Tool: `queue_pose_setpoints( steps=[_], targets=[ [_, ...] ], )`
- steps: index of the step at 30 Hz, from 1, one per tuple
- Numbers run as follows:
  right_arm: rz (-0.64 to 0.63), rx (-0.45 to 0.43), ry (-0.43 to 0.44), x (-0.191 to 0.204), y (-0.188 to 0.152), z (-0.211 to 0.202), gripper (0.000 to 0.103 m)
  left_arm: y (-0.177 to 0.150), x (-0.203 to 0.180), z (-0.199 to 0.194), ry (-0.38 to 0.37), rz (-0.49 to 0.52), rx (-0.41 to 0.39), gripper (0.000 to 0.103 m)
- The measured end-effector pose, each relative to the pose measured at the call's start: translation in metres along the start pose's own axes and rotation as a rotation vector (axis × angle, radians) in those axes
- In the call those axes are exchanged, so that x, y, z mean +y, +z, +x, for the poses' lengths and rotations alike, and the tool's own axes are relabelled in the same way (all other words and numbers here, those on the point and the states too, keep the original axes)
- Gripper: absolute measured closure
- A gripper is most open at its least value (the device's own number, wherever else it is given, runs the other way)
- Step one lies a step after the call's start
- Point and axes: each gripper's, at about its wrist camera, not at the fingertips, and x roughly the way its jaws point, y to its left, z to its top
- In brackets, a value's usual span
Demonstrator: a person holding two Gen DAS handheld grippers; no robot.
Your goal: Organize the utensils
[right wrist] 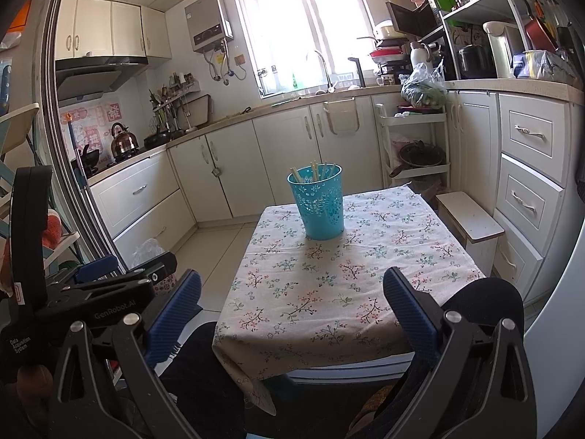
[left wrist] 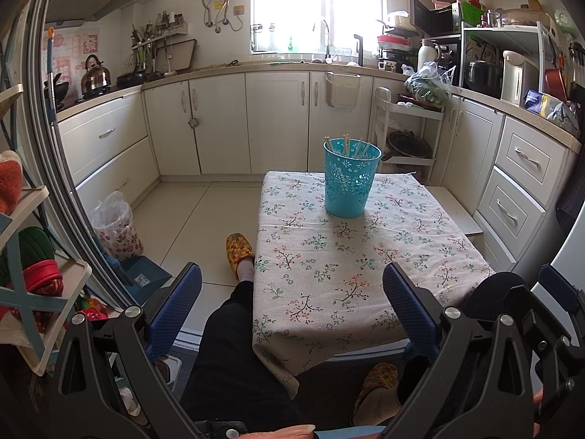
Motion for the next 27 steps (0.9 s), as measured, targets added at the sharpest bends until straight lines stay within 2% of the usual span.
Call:
queue_pose_setpoints(
  steps=[27],
  targets=[
    [-0.001,-0.005,0.000,0.0032,-0.0003,-0.0027,0.008,-0.0013,-0.0008,0.0002,0.002,0.002,-0.003,0.008]
  ],
)
